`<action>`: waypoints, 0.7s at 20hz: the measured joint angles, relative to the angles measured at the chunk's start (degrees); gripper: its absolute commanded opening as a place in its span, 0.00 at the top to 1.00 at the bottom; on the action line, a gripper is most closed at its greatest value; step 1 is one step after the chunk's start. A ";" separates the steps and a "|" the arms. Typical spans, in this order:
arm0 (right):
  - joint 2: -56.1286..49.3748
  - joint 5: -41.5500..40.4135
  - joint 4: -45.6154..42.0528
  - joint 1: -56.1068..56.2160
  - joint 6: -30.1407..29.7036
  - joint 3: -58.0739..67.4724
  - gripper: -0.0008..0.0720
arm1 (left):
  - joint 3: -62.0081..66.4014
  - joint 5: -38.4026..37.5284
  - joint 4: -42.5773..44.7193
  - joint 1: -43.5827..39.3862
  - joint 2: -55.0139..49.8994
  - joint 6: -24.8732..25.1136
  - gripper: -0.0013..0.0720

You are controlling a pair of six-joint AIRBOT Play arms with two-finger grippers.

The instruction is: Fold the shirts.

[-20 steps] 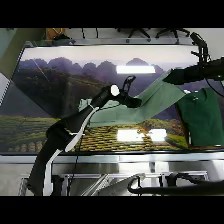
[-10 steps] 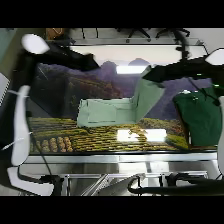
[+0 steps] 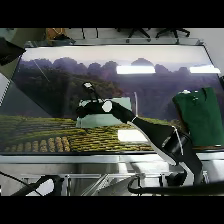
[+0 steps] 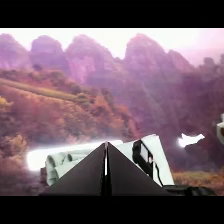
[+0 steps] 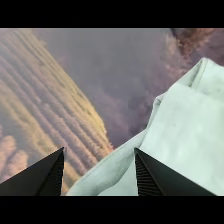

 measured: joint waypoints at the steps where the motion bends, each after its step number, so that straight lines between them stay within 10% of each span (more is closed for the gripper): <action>1: -0.20 -0.59 -1.03 0.07 -0.31 0.04 0.32 | -1.33 0.07 -0.02 0.63 0.81 0.76 0.97; 5: 5.01 8.20 -5.44 -7.54 -0.17 0.15 0.32 | -4.13 0.15 -2.56 1.81 2.21 2.47 0.97; 7: 8.74 16.44 -9.11 -14.78 2.56 0.15 0.06 | -4.59 0.15 -5.14 2.01 2.40 2.93 0.97; 14: 12.50 41.44 -16.92 -37.20 11.21 -3.37 0.06 | -5.07 0.07 -9.53 2.16 2.56 3.52 0.97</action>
